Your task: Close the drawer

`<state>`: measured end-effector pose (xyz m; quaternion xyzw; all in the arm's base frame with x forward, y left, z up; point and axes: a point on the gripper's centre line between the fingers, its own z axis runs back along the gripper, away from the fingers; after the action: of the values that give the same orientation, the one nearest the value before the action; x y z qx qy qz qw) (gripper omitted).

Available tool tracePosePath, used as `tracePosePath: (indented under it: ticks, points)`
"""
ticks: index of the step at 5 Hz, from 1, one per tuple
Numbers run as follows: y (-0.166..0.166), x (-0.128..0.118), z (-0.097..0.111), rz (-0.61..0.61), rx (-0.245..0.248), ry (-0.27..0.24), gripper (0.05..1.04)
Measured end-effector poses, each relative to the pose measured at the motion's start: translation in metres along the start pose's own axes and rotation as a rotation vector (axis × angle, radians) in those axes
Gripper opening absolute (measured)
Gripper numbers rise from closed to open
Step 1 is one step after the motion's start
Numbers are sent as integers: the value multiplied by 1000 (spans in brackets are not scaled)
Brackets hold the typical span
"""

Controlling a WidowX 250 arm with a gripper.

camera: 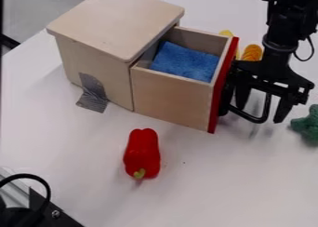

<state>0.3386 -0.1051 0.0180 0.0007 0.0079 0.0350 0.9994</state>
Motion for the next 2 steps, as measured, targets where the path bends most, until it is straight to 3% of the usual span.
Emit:
tracePosePath:
  ticks: [2]
  points:
    - [-8, -7, -3, -52, 10, -7, 265]
